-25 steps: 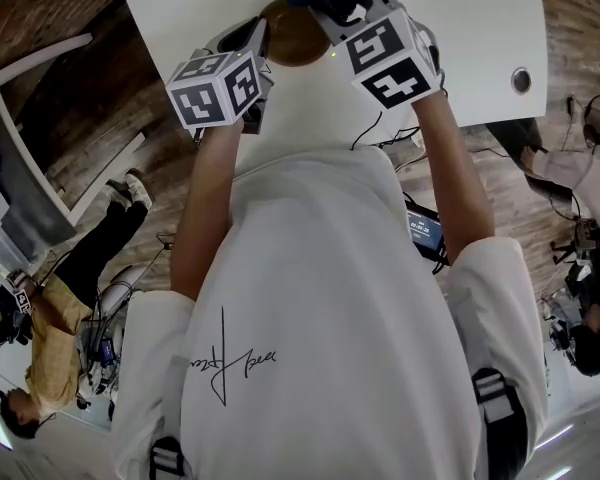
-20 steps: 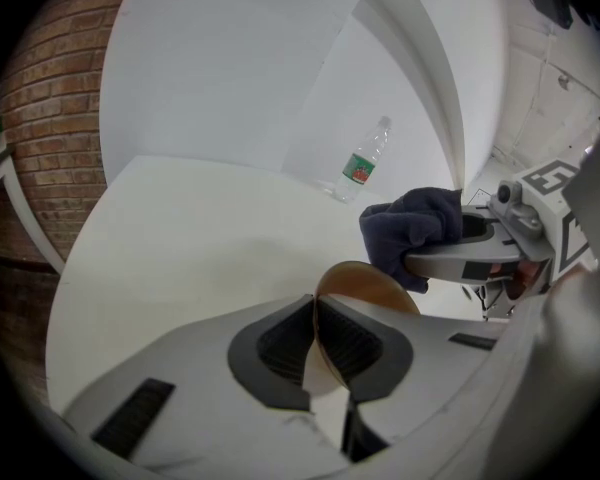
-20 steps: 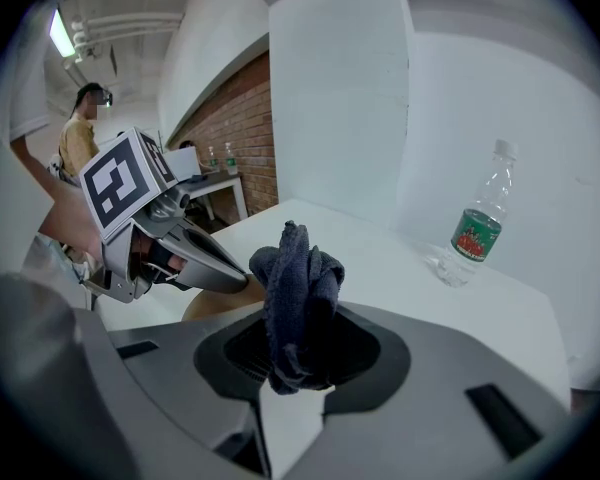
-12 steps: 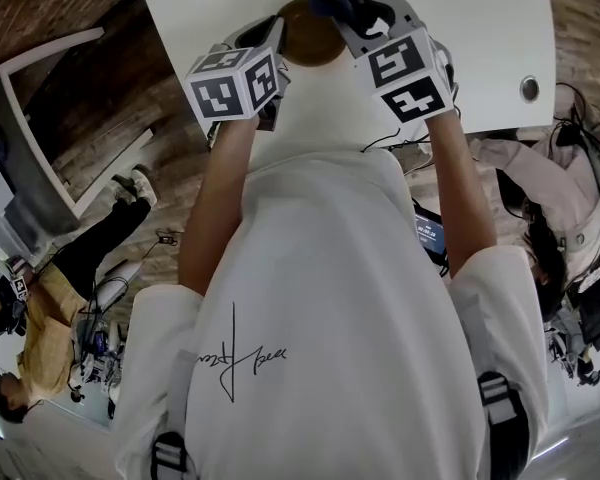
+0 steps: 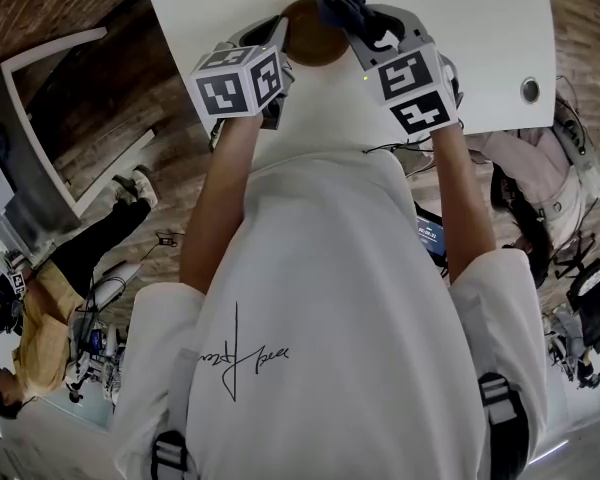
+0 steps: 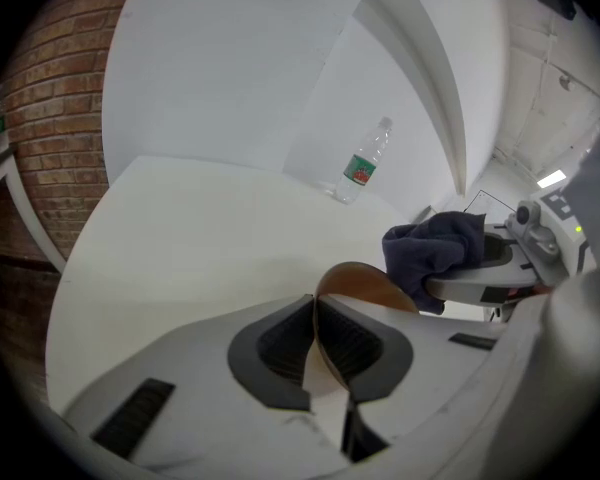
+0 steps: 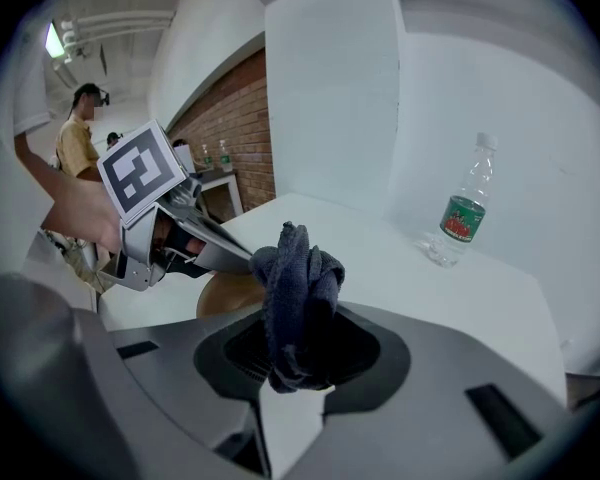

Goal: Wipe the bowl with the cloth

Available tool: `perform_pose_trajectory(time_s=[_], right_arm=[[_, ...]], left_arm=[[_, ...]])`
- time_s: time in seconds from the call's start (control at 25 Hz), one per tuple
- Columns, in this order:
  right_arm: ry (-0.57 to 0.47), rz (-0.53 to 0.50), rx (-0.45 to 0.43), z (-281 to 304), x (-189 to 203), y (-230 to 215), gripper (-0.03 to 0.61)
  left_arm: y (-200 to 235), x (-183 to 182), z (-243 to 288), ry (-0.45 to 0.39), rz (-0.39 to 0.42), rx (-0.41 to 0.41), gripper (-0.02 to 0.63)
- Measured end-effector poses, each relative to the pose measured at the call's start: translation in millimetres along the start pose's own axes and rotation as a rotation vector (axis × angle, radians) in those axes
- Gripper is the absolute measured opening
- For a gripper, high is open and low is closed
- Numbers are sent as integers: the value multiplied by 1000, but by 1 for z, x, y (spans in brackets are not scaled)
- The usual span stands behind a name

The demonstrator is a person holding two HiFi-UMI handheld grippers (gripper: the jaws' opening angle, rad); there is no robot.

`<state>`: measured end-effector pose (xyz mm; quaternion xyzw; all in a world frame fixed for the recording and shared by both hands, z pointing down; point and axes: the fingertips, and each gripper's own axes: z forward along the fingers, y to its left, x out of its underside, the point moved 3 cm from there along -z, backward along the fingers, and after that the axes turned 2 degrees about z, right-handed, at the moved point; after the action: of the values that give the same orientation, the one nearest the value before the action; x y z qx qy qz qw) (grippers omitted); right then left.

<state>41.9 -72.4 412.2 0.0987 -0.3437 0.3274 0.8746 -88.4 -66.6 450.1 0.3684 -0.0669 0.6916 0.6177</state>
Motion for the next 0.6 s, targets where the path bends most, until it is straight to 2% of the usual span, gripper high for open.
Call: perform_pose_trajectory(time_s=[0.6], right_arm=[[15, 45, 10, -15, 19, 14, 101]], left_arm=[[-3, 0, 1, -7, -2, -9, 9]])
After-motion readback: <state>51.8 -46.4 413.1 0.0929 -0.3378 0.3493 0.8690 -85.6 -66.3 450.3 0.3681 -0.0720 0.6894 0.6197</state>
